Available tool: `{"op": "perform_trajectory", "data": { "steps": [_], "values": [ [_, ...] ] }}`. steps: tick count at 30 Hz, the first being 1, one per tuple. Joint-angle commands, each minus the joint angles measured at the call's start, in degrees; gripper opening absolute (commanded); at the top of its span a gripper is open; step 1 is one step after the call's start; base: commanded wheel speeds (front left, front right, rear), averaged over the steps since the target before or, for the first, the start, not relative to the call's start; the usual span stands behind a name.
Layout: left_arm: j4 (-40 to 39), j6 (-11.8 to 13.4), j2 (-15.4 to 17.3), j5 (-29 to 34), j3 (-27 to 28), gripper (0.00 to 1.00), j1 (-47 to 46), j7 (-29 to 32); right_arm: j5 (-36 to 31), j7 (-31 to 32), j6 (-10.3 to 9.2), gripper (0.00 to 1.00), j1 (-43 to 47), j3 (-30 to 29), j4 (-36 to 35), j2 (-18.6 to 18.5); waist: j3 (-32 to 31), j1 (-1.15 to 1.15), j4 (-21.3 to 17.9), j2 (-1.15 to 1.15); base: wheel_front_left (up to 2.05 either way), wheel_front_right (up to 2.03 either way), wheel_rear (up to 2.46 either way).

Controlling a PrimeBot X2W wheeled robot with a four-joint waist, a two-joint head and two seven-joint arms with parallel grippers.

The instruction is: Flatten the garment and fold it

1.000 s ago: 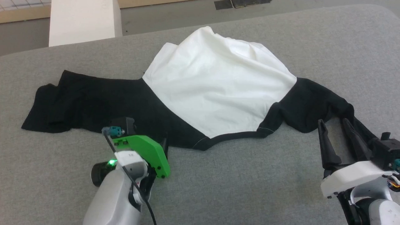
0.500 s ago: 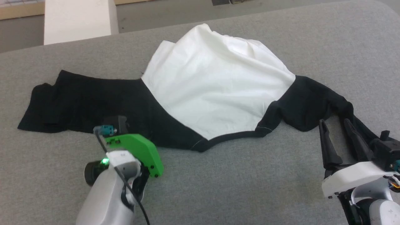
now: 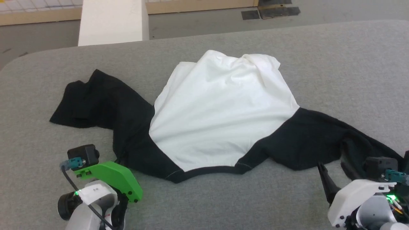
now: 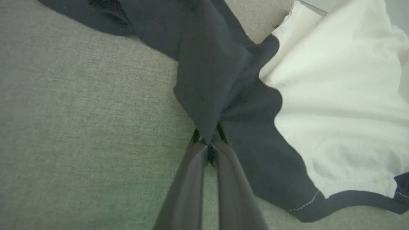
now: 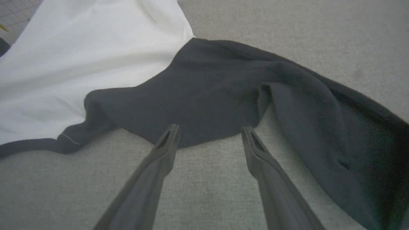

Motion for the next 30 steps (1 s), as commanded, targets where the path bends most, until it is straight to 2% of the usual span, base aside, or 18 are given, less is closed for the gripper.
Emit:
{"op": "perform_trajectory", "data": {
  "steps": [1, 7, 13, 21, 23, 24, 25, 30],
  "values": [
    [-0.46, 0.33, 0.57, -0.33, 0.33, 0.00, 0.98, -0.25, 0.21, 1.58, -0.09, 1.00, 0.57, -0.34, 0.16, 0.06, -0.45, 0.00, 0.96, 0.00, 0.00, 0.00, 0.00],
    [-1.58, 0.32, 0.44, -0.45, 0.00, 0.00, 1.30, -0.58, 0.44, 6.30, -0.09, 1.00, -1.37, -1.64, 2.21, 0.06, 0.46, 0.00, 1.50, 0.00, 0.00, 0.00, 0.00],
    [-2.44, 0.08, 0.38, -0.46, -0.52, 0.00, 0.40, -0.72, 1.69, 9.57, -0.09, 1.00, -6.15, -2.12, 7.74, 0.06, 2.45, 0.00, 1.76, 0.00, 0.00, 0.00, 0.00],
    [-2.42, -0.21, 0.20, -0.77, -1.04, 0.00, -0.89, -0.73, 4.06, 13.21, -0.09, 1.00, -9.10, 1.13, 13.18, 0.06, 4.05, 0.00, 2.43, 0.00, 0.00, 0.00, 0.00],
    [-2.31, -0.25, 0.18, -0.86, -1.14, 0.00, -0.96, -0.71, 4.95, 13.88, -0.09, 0.35, -9.09, 2.27, 13.50, 0.06, 4.10, 0.00, 2.50, 0.00, 0.00, 0.00, 0.00],
    [-2.23, -0.28, 0.18, -0.92, -1.18, 0.00, -0.98, -0.72, 5.24, 13.85, -0.09, 0.11, -9.07, 2.68, 13.44, 0.06, 4.07, 0.00, 2.52, 0.00, 0.00, 0.00, 0.00],
    [-2.13, -0.32, 0.18, -0.98, -1.21, 0.00, -0.99, -0.75, 5.28, 13.61, -0.09, 0.00, -9.04, 3.08, 13.19, 0.06, 3.95, 0.00, 2.51, 0.00, 0.00, 0.00, 0.00],
    [-2.13, -1.21, 0.06, -1.51, -0.91, 0.00, -0.89, -2.66, 4.78, 10.34, -0.09, 0.00, -8.64, 2.38, 10.79, 0.06, 2.55, 0.00, 2.18, 0.00, 0.00, 0.00, 0.00]
  ]
}}
